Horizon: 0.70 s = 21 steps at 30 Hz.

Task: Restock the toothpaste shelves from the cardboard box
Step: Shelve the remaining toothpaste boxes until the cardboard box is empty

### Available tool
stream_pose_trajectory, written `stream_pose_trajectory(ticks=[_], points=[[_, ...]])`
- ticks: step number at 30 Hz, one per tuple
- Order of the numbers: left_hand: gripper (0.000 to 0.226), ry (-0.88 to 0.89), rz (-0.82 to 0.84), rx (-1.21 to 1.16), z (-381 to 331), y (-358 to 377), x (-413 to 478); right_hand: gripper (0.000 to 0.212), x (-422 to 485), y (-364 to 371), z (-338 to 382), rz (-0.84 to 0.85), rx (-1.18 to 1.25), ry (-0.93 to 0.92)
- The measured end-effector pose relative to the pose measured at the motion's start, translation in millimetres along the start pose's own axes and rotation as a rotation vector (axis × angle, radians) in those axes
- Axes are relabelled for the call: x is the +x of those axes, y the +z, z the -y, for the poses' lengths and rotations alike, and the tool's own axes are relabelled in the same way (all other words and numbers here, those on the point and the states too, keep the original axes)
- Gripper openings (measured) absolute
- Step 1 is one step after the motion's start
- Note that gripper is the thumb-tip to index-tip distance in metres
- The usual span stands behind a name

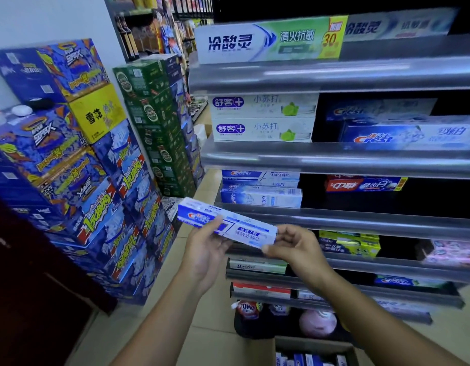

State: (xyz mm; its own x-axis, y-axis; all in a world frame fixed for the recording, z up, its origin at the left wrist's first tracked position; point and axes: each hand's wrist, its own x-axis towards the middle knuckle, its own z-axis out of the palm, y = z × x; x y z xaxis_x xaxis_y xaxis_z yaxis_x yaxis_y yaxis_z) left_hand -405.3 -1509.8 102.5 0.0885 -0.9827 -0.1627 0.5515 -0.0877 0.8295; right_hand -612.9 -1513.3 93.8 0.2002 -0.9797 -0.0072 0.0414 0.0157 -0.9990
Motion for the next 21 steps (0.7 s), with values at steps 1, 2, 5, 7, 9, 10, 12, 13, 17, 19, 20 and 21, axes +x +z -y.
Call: stream_pose_trajectory(ticks=[1, 2, 5, 7, 9, 10, 12, 13, 17, 19, 20, 21], points=[[0.034, 0.004, -0.004, -0.056, -4, -7, 5, 0.023, 2, -8, 2, -0.001, -0.002, -0.011], [0.034, 0.025, -0.002, -0.097, -8, -14, 10, 0.023, 3, -15, 5, 0.0, -0.006, -0.02], [0.042, 0.093, 0.016, -0.098, -16, -26, 23, 0.025, 11, -36, 11, -0.042, -0.043, -0.033], [0.047, 0.103, 0.04, 0.037, -19, -22, 32, 0.031, 19, -46, 16, -0.147, -0.063, -0.038], [0.044, 0.128, 0.02, 0.243, -20, -13, 43, 0.032, 28, -53, 21, -0.244, -0.062, -0.067], [0.042, 0.155, 0.004, 0.352, -21, -8, 50, 0.03, 33, -55, 23, -0.276, -0.077, -0.085], [0.039, 0.212, -0.026, 0.541, -24, 0, 64, 0.029, 42, -58, 23, -0.326, -0.157, -0.107], [0.036, 0.244, -0.03, 0.607, -26, 4, 70, 0.029, 47, -60, 22, -0.355, -0.204, -0.112], [0.044, 0.353, -0.083, 0.836, -32, 13, 97, 0.034, 67, -64, 22, -0.485, -0.322, -0.142], [0.052, 0.375, -0.113, 0.881, -30, 13, 107, 0.034, 75, -65, 23, -0.516, -0.379, -0.153], [0.047, 0.363, -0.108, 0.896, -28, 12, 112, 0.033, 78, -65, 23, -0.505, -0.439, -0.143], [0.036, 0.346, -0.108, 0.92, -24, 9, 116, 0.032, 81, -65, 22, -0.486, -0.51, -0.12]])
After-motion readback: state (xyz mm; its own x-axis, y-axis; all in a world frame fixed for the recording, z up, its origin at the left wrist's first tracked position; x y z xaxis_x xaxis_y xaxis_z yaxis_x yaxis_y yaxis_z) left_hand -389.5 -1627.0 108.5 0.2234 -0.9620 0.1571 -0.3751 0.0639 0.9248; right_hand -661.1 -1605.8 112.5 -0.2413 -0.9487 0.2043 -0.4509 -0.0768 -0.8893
